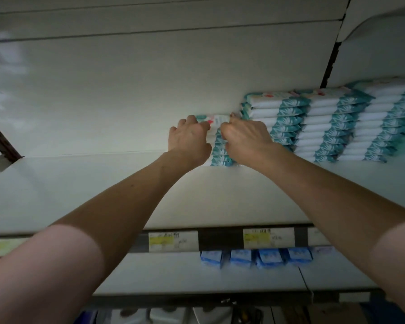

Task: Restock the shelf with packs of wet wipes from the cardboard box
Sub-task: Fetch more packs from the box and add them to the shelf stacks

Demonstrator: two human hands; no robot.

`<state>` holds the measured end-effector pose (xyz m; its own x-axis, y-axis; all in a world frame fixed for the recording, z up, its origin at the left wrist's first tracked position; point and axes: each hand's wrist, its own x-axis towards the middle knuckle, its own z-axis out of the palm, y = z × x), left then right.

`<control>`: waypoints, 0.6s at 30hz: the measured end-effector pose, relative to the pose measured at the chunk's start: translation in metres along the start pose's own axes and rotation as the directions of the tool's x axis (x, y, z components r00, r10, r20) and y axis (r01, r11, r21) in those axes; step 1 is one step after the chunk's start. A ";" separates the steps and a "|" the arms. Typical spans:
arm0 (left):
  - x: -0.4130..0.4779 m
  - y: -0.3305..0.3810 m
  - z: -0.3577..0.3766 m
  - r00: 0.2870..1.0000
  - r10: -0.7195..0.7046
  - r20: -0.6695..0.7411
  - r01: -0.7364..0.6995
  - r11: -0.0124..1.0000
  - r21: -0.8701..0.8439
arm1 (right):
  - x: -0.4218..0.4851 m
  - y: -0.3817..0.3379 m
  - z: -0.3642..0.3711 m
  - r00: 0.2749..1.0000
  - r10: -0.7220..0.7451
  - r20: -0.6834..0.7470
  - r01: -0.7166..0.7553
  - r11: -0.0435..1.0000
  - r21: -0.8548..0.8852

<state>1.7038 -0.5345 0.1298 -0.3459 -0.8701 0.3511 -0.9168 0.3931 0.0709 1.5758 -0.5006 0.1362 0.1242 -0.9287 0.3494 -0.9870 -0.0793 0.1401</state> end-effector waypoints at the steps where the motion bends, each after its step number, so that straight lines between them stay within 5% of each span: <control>1: -0.007 0.002 -0.001 0.999 -0.014 0.034 0.014 1.000 -0.012 | -0.007 0.000 0.000 1.000 -0.002 0.014 0.002 1.000 0.000; 9: -0.051 0.016 -0.003 0.978 0.023 0.209 -0.001 0.995 -0.104 | -0.066 -0.008 -0.009 0.990 0.083 0.111 -0.084 0.996 0.009; 18: -0.109 0.024 -0.013 0.913 0.285 0.290 -0.214 0.944 -0.253 | -0.145 -0.048 -0.036 0.905 0.328 0.270 -0.323 0.944 -0.063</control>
<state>1.7217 -0.4261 0.1056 -0.6355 -0.7690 0.0698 -0.7404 0.6325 0.2275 1.6087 -0.3494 0.1128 -0.2389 -0.9645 0.1125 -0.9655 0.2482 0.0782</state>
